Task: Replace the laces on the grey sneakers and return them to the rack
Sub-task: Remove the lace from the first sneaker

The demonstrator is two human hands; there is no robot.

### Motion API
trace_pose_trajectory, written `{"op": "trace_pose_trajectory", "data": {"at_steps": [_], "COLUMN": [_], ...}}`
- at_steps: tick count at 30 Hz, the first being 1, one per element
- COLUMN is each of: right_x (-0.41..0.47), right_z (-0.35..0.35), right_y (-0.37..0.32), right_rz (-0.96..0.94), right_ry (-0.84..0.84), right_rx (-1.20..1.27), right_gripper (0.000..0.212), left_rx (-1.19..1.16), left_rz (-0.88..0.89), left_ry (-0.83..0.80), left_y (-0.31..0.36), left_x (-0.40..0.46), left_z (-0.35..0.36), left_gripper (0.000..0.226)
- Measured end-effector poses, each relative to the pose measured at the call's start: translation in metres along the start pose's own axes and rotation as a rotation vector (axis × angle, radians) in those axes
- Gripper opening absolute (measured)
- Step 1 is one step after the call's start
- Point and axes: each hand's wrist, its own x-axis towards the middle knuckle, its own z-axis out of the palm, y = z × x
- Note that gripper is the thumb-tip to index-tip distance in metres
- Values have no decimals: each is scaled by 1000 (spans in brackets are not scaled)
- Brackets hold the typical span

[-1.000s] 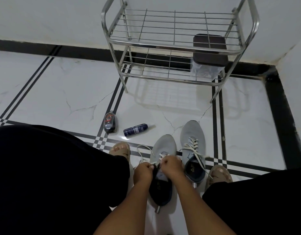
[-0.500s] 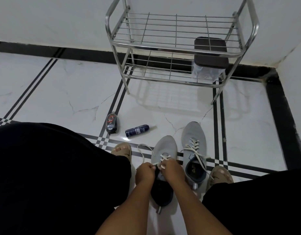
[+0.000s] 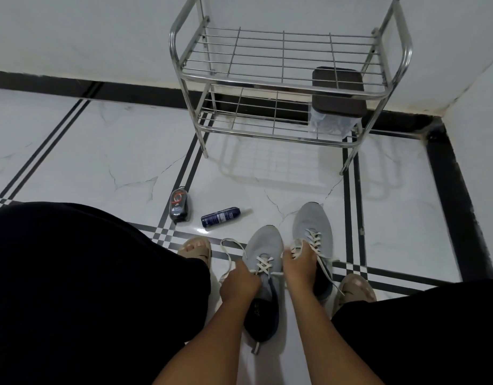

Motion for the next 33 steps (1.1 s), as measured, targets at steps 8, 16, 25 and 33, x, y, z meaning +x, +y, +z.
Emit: {"op": "trace_pose_trajectory", "data": {"at_steps": [8, 16, 25, 33], "right_x": [-28, -18, -20, -15], "right_z": [-7, 1, 6, 7], "right_y": [29, 48, 36, 45], "right_rz": [-97, 244, 42, 100], "right_ry": [-523, -423, -416, -437], "right_rx": [-528, -195, -381, -255], "right_gripper": [31, 10, 22, 8], "left_rx": [498, -63, 341, 247], "left_rz": [483, 171, 296, 327], "left_ry": [113, -15, 192, 53], "left_y": [19, 17, 0, 2], "left_x": [18, 21, 20, 27], "left_z": [8, -3, 6, 11], "left_gripper": [33, 17, 34, 23]}}
